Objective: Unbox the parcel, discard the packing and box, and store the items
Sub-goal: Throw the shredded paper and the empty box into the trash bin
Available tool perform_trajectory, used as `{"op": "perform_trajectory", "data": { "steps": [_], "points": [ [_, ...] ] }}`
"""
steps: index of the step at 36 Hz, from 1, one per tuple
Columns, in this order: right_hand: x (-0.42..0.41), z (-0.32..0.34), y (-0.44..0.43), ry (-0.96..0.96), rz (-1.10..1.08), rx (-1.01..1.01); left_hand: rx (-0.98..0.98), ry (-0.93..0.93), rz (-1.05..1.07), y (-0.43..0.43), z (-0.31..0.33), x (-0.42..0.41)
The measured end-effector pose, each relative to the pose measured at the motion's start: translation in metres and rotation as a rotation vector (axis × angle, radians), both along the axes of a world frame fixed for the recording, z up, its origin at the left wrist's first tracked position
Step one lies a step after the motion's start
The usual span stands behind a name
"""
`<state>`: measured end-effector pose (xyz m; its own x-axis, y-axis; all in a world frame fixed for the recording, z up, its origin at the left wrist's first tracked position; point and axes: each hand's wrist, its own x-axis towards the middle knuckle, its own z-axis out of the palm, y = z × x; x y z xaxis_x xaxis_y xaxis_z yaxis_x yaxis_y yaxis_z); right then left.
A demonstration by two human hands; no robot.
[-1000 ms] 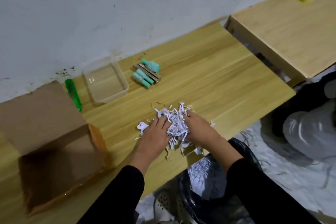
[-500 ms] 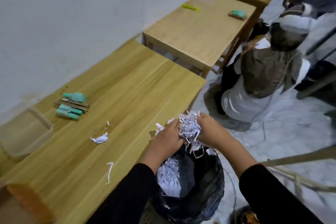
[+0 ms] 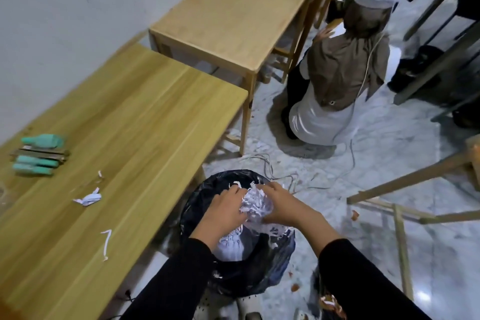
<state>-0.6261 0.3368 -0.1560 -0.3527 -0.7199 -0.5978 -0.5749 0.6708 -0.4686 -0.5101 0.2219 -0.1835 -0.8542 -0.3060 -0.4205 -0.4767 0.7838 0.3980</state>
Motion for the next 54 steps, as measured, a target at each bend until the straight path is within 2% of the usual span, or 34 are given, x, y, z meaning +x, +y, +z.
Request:
{"op": "perform_trajectory", "data": {
  "steps": [5, 9, 14, 19, 22, 25, 28, 35, 41, 45, 50, 54],
  "points": [
    [-0.004, 0.002, -0.010, -0.009, 0.092, 0.035, -0.003, -0.012, -0.012, -0.006, 0.002, 0.009],
    [-0.008, 0.010, -0.031, 0.062, 0.140, -0.042, 0.023, 0.115, 0.074, -0.016, 0.016, 0.020],
    [0.013, 0.030, -0.070, 0.097, 0.162, -0.246, -0.007, 0.341, 0.409, -0.050, 0.042, 0.058],
    [0.088, 0.032, -0.109, 0.016, 0.171, -0.486, -0.207, 0.479, 0.850, -0.089, 0.045, 0.137],
    [0.142, 0.015, -0.126, 0.004, 0.261, -0.564, -0.297, 0.483, 1.092, -0.097, 0.030, 0.191],
    [0.188, -0.009, -0.139, 0.094, 0.395, -0.588, -0.339, 0.340, 1.246, -0.092, 0.008, 0.234],
    [0.218, -0.024, -0.151, 0.223, 0.455, -0.585, -0.390, 0.247, 1.219, -0.081, -0.011, 0.254],
    [0.228, -0.053, -0.191, 0.349, 0.474, -0.538, -0.440, 0.062, 1.168, -0.081, -0.023, 0.264],
    [0.222, -0.052, -0.241, 0.391, 0.454, -0.554, -0.406, 0.058, 1.168, -0.079, -0.021, 0.265],
    [0.222, -0.050, -0.276, 0.361, 0.549, -0.547, -0.384, 0.059, 1.177, -0.079, -0.020, 0.265],
    [0.226, -0.047, -0.283, 0.401, 0.744, -0.715, -0.384, 0.084, 1.192, -0.079, -0.019, 0.265],
    [0.227, -0.049, -0.273, 0.315, 0.736, -0.796, -0.379, 0.086, 1.188, -0.078, -0.019, 0.264]
  ]
}}
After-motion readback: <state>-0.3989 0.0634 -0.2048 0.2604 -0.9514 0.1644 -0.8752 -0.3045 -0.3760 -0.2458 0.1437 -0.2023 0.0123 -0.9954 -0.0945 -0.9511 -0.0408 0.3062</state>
